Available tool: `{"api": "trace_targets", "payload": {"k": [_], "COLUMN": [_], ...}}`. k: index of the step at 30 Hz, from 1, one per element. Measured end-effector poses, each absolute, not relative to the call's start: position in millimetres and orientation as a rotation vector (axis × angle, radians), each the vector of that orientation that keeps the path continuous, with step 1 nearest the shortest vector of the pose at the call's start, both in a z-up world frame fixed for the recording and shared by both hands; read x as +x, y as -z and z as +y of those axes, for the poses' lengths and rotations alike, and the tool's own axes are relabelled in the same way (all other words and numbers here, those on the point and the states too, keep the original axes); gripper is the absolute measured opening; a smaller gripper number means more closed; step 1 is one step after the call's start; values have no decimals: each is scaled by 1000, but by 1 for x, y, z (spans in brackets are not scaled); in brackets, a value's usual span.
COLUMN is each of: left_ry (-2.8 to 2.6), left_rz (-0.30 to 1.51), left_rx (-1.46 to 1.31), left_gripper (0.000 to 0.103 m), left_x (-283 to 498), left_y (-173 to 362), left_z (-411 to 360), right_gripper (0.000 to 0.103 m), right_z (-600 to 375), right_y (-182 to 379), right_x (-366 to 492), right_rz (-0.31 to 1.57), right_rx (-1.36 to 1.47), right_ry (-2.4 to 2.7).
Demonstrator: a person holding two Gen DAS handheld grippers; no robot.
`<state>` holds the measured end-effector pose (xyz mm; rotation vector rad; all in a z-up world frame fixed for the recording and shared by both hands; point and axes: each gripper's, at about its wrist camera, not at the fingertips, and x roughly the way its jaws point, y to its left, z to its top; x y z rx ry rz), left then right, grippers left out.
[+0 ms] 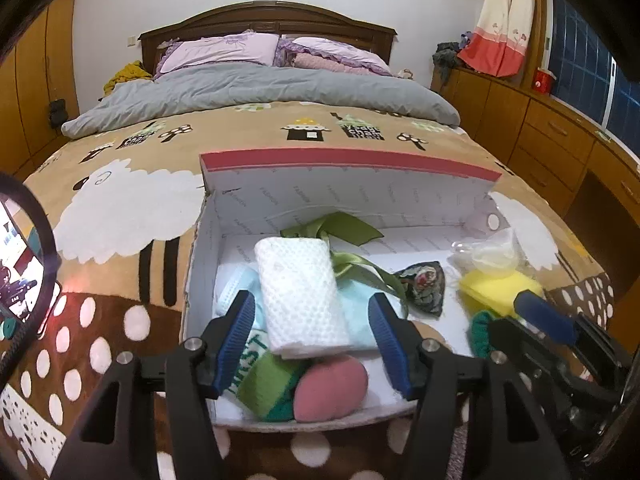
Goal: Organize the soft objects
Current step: 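Withdraw both grippers from the shoebox toward the grey sock and orange bow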
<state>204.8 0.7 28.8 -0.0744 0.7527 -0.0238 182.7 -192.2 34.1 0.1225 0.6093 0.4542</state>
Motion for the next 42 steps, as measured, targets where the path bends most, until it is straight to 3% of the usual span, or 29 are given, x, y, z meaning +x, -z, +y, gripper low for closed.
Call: {"api": "trace_targets", "payload": {"k": [22, 42], "left_ry": [86, 201], "left_rz": [785, 907], "left_rx": [-111, -125], "left_gripper": [62, 64], "left_x": [134, 79], "left_y": [-43, -14], "left_z": [0, -16], "right_gripper": [50, 50], "right_z": [-213, -232], "right_y": [-44, -40], "right_x": [128, 79], "right_rz": [621, 631], "right_rx": [107, 127], "right_ry": [-397, -346]}}
